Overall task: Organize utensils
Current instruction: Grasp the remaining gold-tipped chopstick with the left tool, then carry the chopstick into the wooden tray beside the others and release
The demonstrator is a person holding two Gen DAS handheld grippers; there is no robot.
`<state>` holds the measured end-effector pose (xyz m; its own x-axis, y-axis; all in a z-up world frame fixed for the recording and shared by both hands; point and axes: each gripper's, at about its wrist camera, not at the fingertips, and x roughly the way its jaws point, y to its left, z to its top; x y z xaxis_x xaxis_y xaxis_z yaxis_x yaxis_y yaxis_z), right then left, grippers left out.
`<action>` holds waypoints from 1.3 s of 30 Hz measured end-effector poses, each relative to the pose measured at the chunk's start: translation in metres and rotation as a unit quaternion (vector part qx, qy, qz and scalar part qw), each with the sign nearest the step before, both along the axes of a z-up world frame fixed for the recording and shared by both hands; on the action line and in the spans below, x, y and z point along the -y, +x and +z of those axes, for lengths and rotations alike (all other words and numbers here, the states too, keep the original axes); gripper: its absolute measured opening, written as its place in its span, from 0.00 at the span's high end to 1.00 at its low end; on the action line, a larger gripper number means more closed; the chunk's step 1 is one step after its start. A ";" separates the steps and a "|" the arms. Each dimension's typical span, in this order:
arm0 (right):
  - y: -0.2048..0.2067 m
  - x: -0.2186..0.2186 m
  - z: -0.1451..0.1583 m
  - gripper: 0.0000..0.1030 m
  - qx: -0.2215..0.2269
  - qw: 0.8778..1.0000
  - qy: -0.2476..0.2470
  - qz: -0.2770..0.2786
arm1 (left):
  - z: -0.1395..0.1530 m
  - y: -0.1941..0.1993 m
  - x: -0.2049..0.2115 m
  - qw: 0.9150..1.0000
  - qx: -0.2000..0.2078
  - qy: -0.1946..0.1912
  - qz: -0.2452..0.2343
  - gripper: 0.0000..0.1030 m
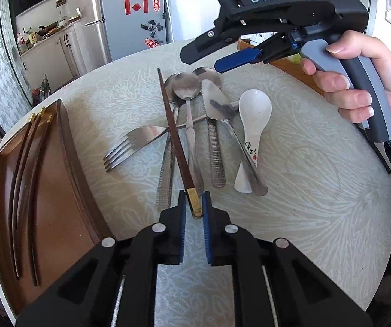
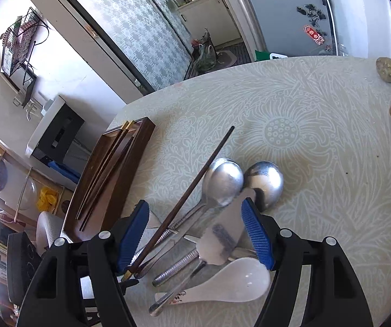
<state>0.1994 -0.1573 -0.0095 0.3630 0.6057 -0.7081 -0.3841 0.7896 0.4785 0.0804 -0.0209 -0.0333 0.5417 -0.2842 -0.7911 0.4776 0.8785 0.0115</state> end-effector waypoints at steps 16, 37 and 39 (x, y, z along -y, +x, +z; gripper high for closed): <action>0.019 -0.030 -0.033 0.72 -0.051 0.997 -0.023 -0.059 | -0.006 -0.007 -0.013 1.000 0.001 -0.028 0.004 0.93; 0.015 -0.134 0.027 0.85 0.010 0.999 -0.024 0.024 | 0.033 -0.033 -0.078 0.997 0.055 -0.026 0.054 0.91; 0.019 -0.162 0.030 0.85 0.011 0.999 -0.022 0.042 | 0.035 -0.034 -0.098 0.995 0.057 -0.024 0.076 0.91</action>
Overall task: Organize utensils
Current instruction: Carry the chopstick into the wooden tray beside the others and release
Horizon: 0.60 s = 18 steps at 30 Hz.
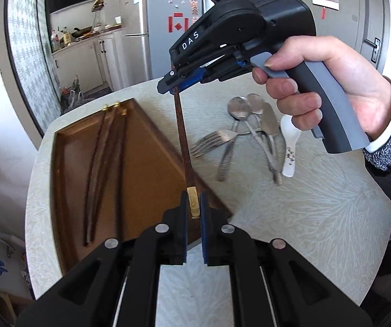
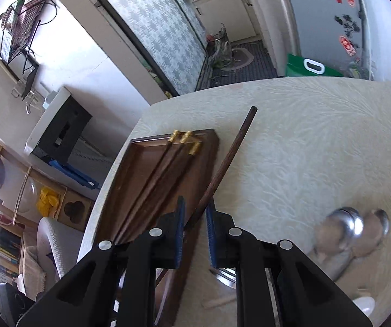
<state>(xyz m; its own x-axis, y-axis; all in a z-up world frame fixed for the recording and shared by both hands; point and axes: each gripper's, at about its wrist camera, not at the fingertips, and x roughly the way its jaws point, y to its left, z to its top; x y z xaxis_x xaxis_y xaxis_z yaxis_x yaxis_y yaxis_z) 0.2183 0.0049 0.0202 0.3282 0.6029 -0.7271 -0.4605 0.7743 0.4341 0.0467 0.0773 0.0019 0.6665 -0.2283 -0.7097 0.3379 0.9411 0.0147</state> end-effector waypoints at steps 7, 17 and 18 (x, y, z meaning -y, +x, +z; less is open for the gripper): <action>0.015 -0.071 -0.020 0.85 -0.012 0.999 -0.016 0.027 | -0.011 0.006 -0.052 0.998 -0.011 0.014 0.058 0.92; 0.016 -0.086 -0.040 0.63 -0.017 0.998 -0.044 0.032 | -0.025 0.006 -0.067 0.997 -0.020 0.022 0.071 0.87; 0.016 -0.084 -0.040 0.55 -0.017 0.998 -0.043 0.030 | -0.025 0.005 -0.069 0.997 -0.018 0.021 0.074 0.83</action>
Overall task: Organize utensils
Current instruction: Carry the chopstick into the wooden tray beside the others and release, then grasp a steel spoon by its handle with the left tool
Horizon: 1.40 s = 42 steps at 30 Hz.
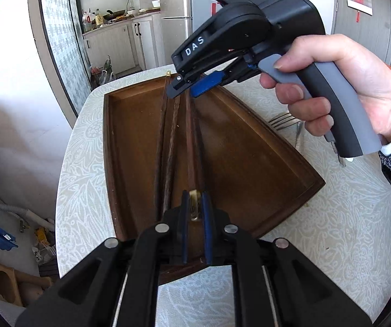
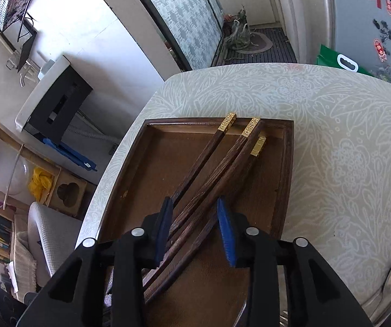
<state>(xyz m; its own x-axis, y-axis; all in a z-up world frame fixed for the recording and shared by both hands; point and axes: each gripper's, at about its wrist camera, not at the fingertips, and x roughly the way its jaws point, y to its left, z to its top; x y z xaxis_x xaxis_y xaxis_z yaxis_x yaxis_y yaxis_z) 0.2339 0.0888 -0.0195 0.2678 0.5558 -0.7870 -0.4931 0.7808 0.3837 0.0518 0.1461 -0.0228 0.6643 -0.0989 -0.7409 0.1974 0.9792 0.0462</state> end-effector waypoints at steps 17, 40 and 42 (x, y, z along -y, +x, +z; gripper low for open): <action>-0.039 0.164 0.056 0.33 0.052 0.997 0.017 -0.051 | 0.033 -0.028 0.071 0.995 0.043 -0.029 -0.088 0.36; -0.041 0.264 -0.002 0.33 -0.001 0.995 0.057 -0.083 | -0.015 0.055 0.184 0.990 -0.046 -0.056 -0.124 0.78; -0.036 0.266 -0.004 0.33 -0.009 0.994 0.071 -0.087 | -0.016 0.056 0.185 0.989 -0.047 -0.061 -0.128 0.83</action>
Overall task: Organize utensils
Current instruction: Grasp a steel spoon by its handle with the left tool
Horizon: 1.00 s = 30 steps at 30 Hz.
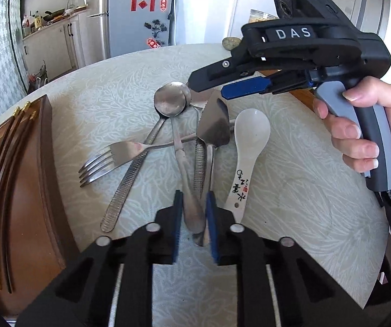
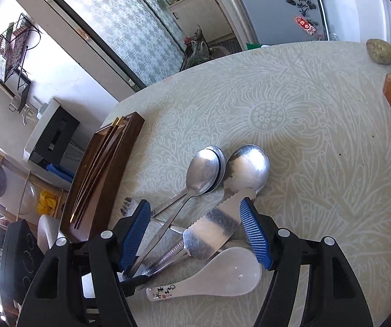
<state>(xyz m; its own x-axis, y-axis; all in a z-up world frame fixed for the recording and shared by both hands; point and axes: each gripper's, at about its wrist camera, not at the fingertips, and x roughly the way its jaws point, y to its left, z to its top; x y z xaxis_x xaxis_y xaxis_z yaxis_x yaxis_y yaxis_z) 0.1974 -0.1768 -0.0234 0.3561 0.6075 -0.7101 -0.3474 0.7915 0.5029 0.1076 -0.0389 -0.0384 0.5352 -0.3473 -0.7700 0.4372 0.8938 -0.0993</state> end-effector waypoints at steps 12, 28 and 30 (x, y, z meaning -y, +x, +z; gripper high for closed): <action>0.016 -0.012 -0.017 0.44 -0.032 0.999 0.011 -0.026 | 0.009 -0.008 -0.016 0.999 0.011 -0.033 0.011 0.85; 0.018 -0.001 -0.027 0.91 -0.031 0.998 -0.013 -0.057 | 0.007 -0.016 -0.021 0.995 -0.010 -0.100 -0.005 0.85; 0.015 -0.001 -0.023 0.94 -0.023 0.998 -0.019 -0.056 | 0.007 -0.018 -0.020 0.996 -0.005 -0.094 -0.006 0.86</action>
<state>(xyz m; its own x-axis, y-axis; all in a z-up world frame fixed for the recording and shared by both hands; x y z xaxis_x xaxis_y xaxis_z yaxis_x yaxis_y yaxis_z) 0.2128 -0.1758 -0.0466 0.3875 0.5373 -0.7491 -0.2323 0.8432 0.4847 0.0900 -0.0184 -0.0310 0.5230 -0.4925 -0.6956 0.4468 0.8535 -0.2683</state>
